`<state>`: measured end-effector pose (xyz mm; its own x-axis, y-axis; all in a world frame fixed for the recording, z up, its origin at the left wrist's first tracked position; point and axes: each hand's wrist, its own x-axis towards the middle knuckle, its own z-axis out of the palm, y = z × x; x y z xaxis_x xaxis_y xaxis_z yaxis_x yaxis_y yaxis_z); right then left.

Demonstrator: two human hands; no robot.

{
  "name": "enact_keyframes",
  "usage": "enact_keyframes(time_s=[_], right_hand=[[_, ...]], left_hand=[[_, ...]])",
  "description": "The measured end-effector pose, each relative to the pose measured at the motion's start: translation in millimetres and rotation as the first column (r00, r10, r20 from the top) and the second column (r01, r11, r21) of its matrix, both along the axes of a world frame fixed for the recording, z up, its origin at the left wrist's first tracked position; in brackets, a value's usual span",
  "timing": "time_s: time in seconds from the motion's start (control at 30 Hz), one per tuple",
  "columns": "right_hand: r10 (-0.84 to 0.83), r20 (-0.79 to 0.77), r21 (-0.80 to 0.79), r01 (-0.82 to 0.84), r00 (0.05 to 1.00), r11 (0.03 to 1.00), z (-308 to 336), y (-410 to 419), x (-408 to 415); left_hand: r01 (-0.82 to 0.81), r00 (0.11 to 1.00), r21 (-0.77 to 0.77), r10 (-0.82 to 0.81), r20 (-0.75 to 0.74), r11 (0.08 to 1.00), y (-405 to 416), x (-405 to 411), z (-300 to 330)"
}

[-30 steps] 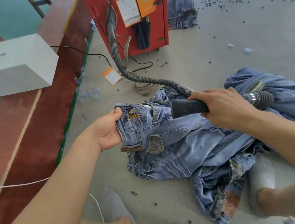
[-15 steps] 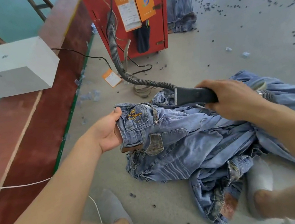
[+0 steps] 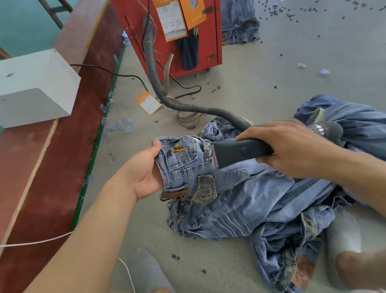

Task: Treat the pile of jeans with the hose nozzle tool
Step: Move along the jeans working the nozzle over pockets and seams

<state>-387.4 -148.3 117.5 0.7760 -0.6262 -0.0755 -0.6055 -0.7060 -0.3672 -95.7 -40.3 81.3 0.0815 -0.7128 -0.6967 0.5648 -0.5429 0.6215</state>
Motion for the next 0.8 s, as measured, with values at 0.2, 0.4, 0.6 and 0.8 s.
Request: enact_keyframes(time_s=[0.2,0.4,0.6,0.8], right_hand=[[-0.208,0.12,0.062,0.202,0.971,0.977,20,-27,-29],[-0.116,0.079,0.031,0.114,0.99,0.993,15,-19,-19],[0.101,-0.041,-0.012,-0.102,0.994,0.995,3,9,5],[0.129,-0.111,-0.052,-0.135,0.985,0.989,12,23,25]], left_hand=[[0.026,0.996,-0.038,-0.023,0.092,0.999,-2,-3,5],[0.125,0.989,-0.109,-0.115,0.093,0.986,2,-6,5],[0.193,0.965,-0.175,-0.219,-0.143,0.965,4,-13,5],[0.222,0.94,-0.268,-0.279,-0.197,0.938,6,-23,-3]])
